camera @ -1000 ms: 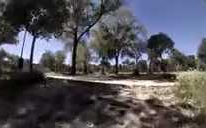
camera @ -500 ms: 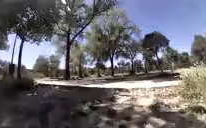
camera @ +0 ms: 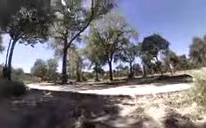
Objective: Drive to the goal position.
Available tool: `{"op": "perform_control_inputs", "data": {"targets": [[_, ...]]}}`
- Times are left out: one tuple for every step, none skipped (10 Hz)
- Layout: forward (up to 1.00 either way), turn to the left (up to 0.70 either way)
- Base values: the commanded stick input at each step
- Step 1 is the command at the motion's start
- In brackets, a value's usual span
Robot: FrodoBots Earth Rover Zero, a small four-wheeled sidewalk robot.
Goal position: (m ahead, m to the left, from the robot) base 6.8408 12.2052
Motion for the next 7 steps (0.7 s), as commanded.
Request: {"op": "perform_control_inputs", "data": {"targets": [[0.85, -0.03], [0.85, -0.32], [0.85, -0.34], [0.85, -0.33], [0.85, -0.29], [0.85, -0.09], [0.85, 0.00]]}}
